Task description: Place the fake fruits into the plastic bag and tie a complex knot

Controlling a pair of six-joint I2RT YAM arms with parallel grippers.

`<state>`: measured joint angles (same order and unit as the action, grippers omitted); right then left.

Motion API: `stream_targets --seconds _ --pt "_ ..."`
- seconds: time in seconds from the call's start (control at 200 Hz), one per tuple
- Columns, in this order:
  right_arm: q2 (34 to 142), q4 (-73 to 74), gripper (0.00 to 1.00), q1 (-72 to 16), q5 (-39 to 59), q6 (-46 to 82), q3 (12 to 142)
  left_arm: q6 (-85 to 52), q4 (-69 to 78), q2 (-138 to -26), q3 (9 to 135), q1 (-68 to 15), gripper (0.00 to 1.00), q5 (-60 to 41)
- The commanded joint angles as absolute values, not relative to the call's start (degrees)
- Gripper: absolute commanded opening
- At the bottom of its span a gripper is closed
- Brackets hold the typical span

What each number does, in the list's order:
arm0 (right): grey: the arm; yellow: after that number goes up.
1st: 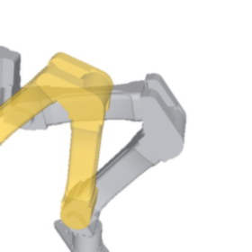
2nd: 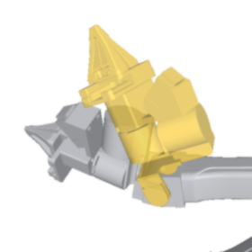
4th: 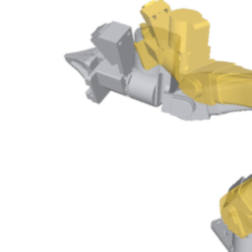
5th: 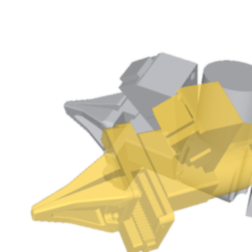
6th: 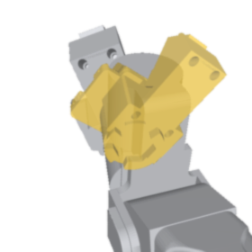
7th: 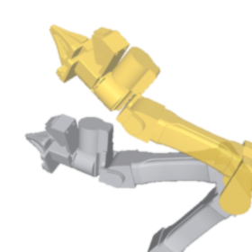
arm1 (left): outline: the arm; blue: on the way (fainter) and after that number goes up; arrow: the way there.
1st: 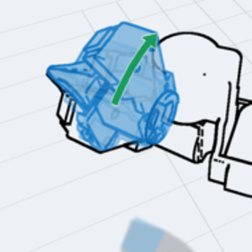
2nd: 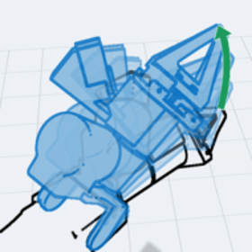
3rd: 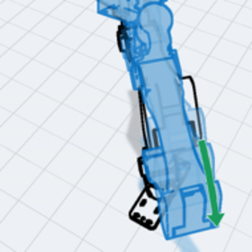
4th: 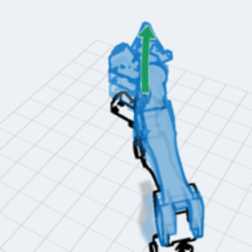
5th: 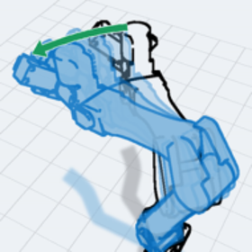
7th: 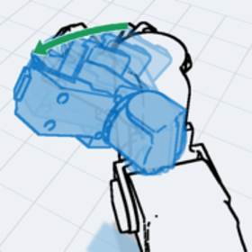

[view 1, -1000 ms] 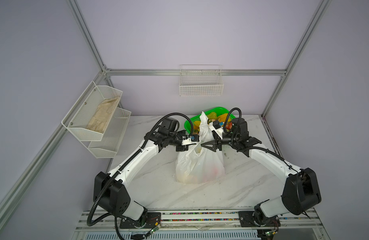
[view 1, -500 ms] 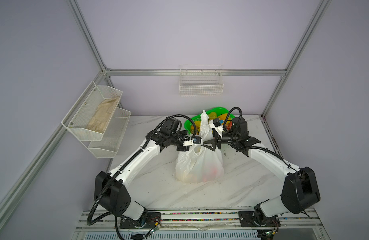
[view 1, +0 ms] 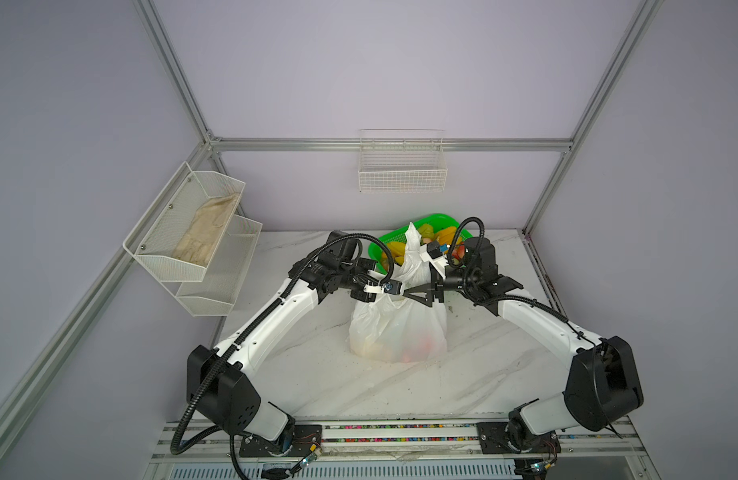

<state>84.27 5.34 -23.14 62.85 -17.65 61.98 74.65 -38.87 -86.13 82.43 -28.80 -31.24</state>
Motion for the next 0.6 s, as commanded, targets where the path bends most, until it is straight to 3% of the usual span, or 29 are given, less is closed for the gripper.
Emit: stream_targets --seconds 0.0,0.595 --pt "82.24 6.37 0.84 -23.01 63.96 -19.34 60.90 78.54 -39.88 -86.22 88.80 -29.14 0.00 -33.51" --pt "81.98 8.44 0.86 -23.01 64.53 -17.12 60.29 84.80 -41.54 -90.72 92.00 -29.92 0.00 -36.45"
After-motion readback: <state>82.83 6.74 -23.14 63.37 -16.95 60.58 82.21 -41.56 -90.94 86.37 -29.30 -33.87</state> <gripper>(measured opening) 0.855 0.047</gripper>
